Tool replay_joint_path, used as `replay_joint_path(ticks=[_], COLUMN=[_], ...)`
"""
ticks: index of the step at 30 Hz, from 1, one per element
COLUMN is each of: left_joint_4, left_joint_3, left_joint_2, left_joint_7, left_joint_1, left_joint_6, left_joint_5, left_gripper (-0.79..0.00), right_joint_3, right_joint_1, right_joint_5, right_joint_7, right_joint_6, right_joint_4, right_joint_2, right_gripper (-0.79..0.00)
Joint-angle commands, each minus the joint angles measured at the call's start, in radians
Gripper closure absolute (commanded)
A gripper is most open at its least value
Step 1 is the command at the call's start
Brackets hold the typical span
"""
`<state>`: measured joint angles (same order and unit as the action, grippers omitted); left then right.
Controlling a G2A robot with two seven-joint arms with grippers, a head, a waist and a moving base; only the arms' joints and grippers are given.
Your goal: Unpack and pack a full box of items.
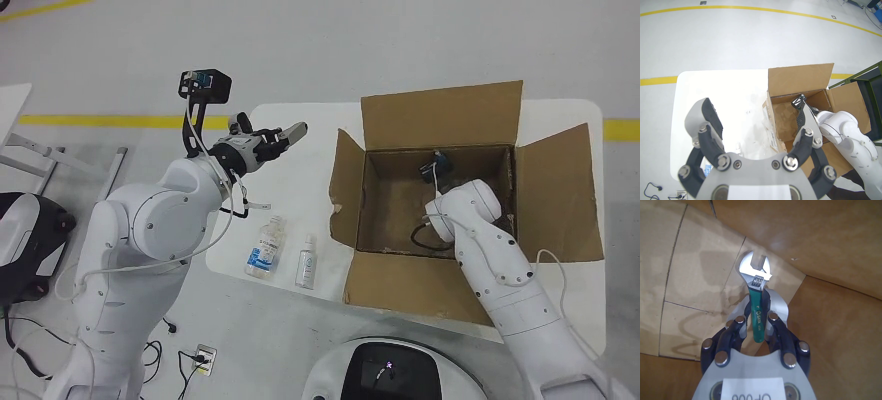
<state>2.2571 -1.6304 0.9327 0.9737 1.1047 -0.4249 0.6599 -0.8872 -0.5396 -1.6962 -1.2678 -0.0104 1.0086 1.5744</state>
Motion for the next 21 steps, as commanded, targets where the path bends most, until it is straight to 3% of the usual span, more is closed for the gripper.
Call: replay_joint_path(ticks=[1, 15, 20, 21], left_joint_4=[0.0, 0.0, 0.0, 0.0], left_joint_3=[0.0, 0.0, 0.0, 0.0], left_joint_2=[0.0, 0.0, 0.0, 0.0], left_joint_7=[0.0, 0.0, 0.0, 0.0], left_joint_1=[0.0, 0.0, 0.0, 0.0], left_joint_6=[0.0, 0.0, 0.0, 0.0], left_joint_5=[0.0, 0.0, 0.0, 0.0], left_gripper=[-0.785, -0.785, -0.785, -0.785], right_joint_3=[0.0, -0.035, -0.052, -0.055], right_joint_1=[-0.001, -0.078, -0.102, -0.102], right_joint_5=[-0.004, 0.008, -0.061, -0.078], right_joint_7=[0.0, -0.01, -0.03, -0.03], right_joint_6=[-0.001, 0.071, 0.065, 0.062], right_joint_4=[-0.003, 0.13, 0.175, 0.176], right_joint_2=[0.003, 0.004, -0.003, -0.004], right_gripper=[0.0, 0.0, 0.0, -0.077])
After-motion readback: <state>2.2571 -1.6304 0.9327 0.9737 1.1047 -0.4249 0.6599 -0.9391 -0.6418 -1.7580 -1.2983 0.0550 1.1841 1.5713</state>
